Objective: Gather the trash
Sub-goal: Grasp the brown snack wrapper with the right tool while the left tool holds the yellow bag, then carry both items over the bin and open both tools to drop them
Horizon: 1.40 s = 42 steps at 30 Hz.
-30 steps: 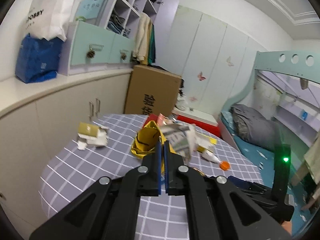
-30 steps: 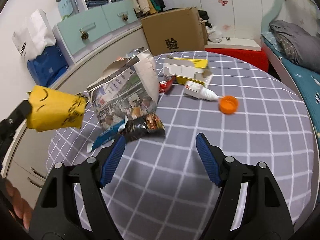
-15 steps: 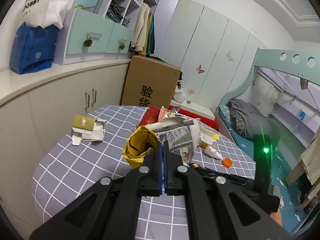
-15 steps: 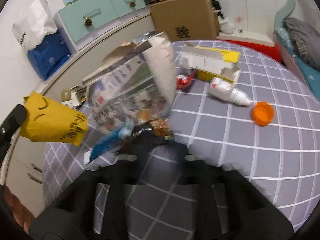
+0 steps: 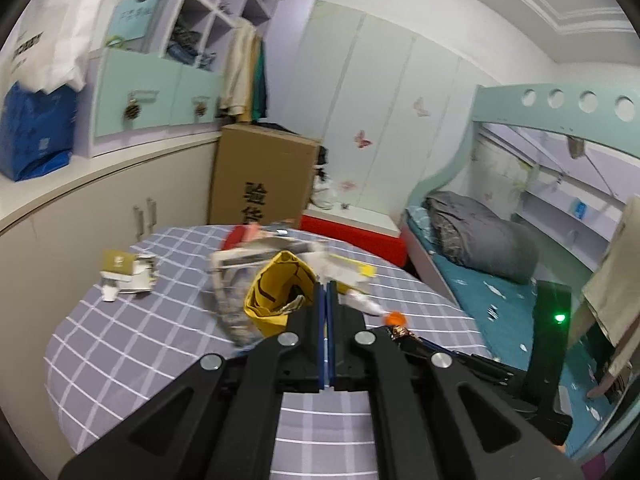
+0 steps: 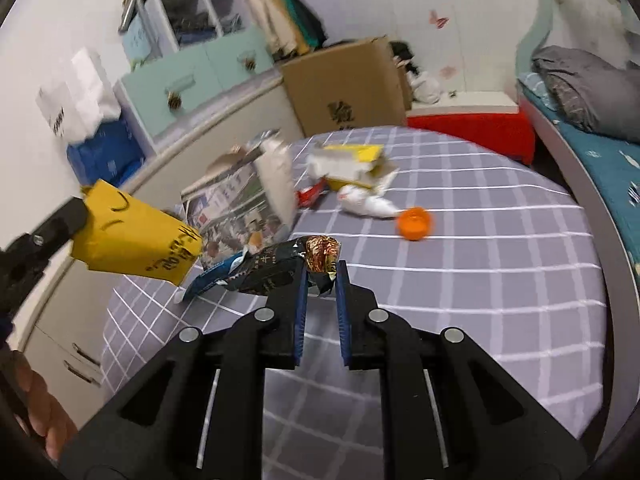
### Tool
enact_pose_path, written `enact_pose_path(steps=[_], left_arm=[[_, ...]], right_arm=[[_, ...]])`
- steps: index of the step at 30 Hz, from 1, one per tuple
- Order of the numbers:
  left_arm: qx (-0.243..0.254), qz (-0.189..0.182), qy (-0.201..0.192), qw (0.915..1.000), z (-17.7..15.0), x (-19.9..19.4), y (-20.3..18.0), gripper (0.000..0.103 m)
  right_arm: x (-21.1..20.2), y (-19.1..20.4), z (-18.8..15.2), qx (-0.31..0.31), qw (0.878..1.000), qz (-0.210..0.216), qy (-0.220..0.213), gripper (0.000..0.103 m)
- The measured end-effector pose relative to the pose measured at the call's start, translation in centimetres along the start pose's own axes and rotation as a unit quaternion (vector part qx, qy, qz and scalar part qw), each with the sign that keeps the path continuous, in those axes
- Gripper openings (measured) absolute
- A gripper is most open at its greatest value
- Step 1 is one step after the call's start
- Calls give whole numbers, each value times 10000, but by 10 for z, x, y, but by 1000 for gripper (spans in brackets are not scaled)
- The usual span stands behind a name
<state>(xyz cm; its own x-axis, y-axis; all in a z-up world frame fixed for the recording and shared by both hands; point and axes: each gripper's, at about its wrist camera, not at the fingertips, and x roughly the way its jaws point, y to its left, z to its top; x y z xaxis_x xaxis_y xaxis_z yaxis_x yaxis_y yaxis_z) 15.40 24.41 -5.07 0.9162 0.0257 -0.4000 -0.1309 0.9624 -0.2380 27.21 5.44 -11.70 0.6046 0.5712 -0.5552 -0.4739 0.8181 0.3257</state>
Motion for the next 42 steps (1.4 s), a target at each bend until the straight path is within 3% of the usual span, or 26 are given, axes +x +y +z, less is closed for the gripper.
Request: enact_pose_path(steps=[7,12,17,21,27,34,35,36,37,38,40,42], left_arm=[[517,-655,261,9962,-18,8,-91,1],[1007,-1293,555,9849,-43,21,-177,1],[1419,-1924,1030,9655,-82,44,-262,1],[1699,-2228,1415,9495,-117,64,-312,1],[2051,-2372,2120,9256,-173,115,-366,1],[2306,-2301,2969,8976,-238,178,-402,4],[2278,-2349,3232,8879,-248,189,-405,9],[2265,-2325,3396,8828,-255,197,-407,25],[2247,-2221,3481,8826,-260,203,-406,38],[2252,-2036,3479,8870,-264,208,-404,59],[2248,-1909,3469,8904,-269,212,-398,63],[2225,-1822,3578,8884,-274,218,-392,63]], right_arm=[[-80,-62,-24,568,9965,-250,-566,14],[-142,-130,-56,1151,9862,-723,-949,14],[-194,-201,-100,1768,9678,-1377,-1149,14],[-221,-249,-133,2171,9507,-1841,-1228,14],[-238,-309,-183,2759,9222,-2456,-1144,14],[-221,-345,-211,3089,9084,-2687,-844,14],[-218,-349,-215,3125,9071,-2704,-799,14],[-216,-353,-218,3158,9058,-2722,-757,14],[-213,-357,-221,3197,9044,-2735,-709,14],[-210,-361,-224,3242,9031,-2737,-660,14],[-204,-366,-230,3292,9017,-2741,-587,14],[-199,-367,-233,3327,9014,-2720,-525,14]])
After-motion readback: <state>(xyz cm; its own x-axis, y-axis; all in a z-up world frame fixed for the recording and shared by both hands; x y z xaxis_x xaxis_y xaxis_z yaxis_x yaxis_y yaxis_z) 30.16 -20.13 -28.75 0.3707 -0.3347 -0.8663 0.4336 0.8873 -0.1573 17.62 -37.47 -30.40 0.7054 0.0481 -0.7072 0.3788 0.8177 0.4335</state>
